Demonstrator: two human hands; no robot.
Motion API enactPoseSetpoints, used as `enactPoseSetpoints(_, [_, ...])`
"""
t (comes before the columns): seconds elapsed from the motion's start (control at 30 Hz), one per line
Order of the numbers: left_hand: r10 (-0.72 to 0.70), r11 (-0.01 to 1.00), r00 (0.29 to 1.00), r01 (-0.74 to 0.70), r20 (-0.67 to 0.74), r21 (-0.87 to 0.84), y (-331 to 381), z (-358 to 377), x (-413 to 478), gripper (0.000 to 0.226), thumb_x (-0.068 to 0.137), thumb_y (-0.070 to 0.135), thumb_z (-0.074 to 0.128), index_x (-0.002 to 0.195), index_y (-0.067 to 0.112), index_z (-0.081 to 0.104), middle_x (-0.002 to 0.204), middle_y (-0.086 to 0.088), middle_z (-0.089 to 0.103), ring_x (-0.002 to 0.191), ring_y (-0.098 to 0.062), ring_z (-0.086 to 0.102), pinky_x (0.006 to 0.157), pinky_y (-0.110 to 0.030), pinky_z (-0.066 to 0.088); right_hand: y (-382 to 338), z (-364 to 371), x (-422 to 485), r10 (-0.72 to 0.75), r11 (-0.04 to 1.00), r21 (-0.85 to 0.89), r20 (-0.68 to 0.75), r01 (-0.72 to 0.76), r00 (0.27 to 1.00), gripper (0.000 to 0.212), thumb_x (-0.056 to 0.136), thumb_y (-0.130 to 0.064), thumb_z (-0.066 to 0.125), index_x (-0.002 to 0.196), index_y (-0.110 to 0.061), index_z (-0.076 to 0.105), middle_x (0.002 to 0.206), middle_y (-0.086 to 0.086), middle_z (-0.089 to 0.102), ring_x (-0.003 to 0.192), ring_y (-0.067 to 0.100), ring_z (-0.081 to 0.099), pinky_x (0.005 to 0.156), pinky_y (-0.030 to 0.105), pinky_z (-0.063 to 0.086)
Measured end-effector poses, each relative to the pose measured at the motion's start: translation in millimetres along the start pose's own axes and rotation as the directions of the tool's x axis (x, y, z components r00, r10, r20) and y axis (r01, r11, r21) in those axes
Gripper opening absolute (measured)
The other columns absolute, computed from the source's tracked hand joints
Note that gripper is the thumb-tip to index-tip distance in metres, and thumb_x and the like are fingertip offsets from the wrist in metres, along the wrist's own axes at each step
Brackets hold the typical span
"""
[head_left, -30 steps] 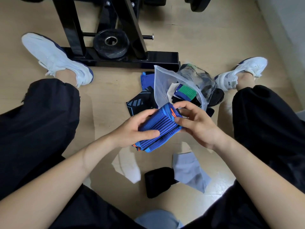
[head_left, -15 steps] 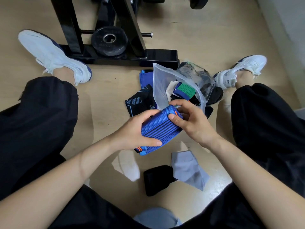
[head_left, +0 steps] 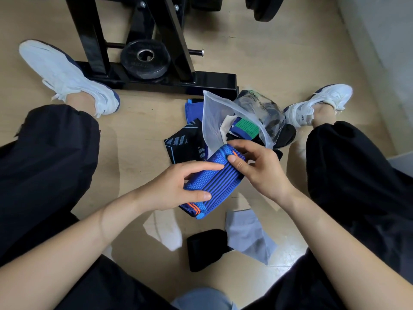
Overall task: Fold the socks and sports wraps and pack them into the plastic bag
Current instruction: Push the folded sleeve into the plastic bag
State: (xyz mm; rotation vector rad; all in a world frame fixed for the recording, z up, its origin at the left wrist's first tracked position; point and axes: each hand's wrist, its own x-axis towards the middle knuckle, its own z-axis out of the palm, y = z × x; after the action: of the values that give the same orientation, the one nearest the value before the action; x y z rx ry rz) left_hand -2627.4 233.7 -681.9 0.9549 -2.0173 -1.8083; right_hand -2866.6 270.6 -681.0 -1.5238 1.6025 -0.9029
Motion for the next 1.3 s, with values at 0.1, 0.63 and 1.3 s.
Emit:
enactPoseSetpoints(0.1, [0.082,0.978,0.991,-0.06,-0.104,0.199,-6.8,-0.5,2.0,0.062,0.085,0.012,0.08,0.14,0.031,0.059,0.125,0.011,0.062,0.113,-0.007,0.063,0.093,-0.02,0.049,1.6,-8.8,1.7,-0.135,0.966,-0.233,-0.09,0.111,0.987,0.028,0.092,-0.025,0.071,0.117,-0.016,0.07,0.11,-0.005,0.07,0.091,0.008,0.064,0.081,0.025,0.054])
enactPoseSetpoints(0.63, [0.293,0.826,0.903,-0.073,-0.315,0.559,0.9,-2.4,49.5,0.065,0.081,0.027,0.081,0.141,0.035,0.057,0.112,0.009,0.058,0.09,-0.003,0.054,0.082,-0.016,0.042,16.8,-59.4,36.6,-0.162,0.767,-0.636,-0.063,0.085,0.985,0.059,0.085,0.001,0.063,0.139,-0.022,0.053,0.126,-0.002,0.055,0.1,0.026,0.061,0.075,0.043,0.055])
enactPoseSetpoints(1.3, [0.087,0.602,0.946,0.201,-0.313,0.773,-15.6,47.7,233.8,0.064,0.097,0.029,0.058,0.155,0.025,0.03,0.135,-0.013,0.043,0.113,-0.036,0.055,0.09,-0.047,0.052,3.2,-67.8,36.4,-0.109,0.937,-0.348,-0.222,0.026,0.969,0.071,0.087,0.005,0.06,0.15,-0.021,0.039,0.135,-0.003,0.058,0.102,0.005,0.058,0.098,0.019,0.046])
